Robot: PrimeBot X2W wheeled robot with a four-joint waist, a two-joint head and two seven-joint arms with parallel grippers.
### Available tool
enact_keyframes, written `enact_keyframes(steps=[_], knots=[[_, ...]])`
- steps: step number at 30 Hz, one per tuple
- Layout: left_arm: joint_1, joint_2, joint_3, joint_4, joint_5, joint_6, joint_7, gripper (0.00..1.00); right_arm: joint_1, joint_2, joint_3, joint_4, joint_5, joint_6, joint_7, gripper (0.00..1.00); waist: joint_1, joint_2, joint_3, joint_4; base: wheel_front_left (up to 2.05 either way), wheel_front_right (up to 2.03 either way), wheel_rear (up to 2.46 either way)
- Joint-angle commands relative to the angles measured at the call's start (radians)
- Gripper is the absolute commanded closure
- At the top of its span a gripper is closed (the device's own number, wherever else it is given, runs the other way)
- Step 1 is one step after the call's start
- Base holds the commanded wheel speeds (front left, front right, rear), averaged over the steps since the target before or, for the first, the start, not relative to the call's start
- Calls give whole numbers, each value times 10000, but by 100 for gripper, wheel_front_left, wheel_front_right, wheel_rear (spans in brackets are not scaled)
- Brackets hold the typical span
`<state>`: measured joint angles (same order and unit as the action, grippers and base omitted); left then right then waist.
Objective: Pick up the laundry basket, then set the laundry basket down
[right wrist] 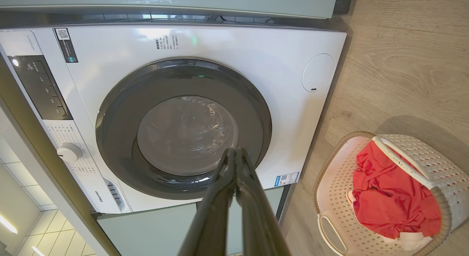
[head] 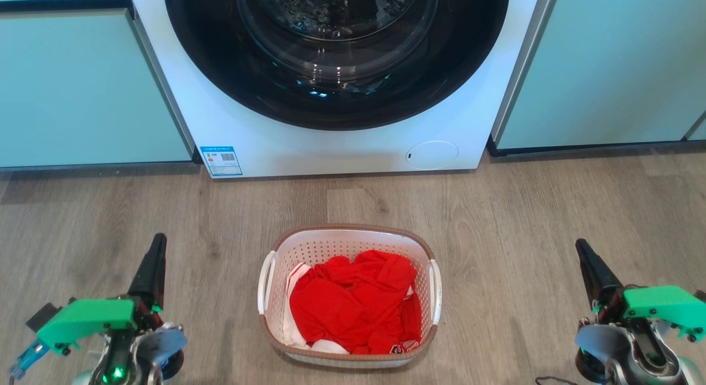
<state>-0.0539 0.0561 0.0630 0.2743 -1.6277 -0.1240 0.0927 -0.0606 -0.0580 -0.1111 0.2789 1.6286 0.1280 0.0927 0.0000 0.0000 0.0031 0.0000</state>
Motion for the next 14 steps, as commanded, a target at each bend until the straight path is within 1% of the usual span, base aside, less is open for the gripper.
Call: enact_keyframes(steps=[1, 14], knots=[[-527, 60, 347, -297, 57, -67, 76, 100, -456, -51, 147, -351, -56, 27, 65, 100, 0, 0, 0, 0, 0, 0, 0], [-529, 42, 373, -296, 79, -67, 97, 100, -459, -31, 120, -349, -79, 27, 87, 100, 0, 0, 0, 0, 0, 0, 0]])
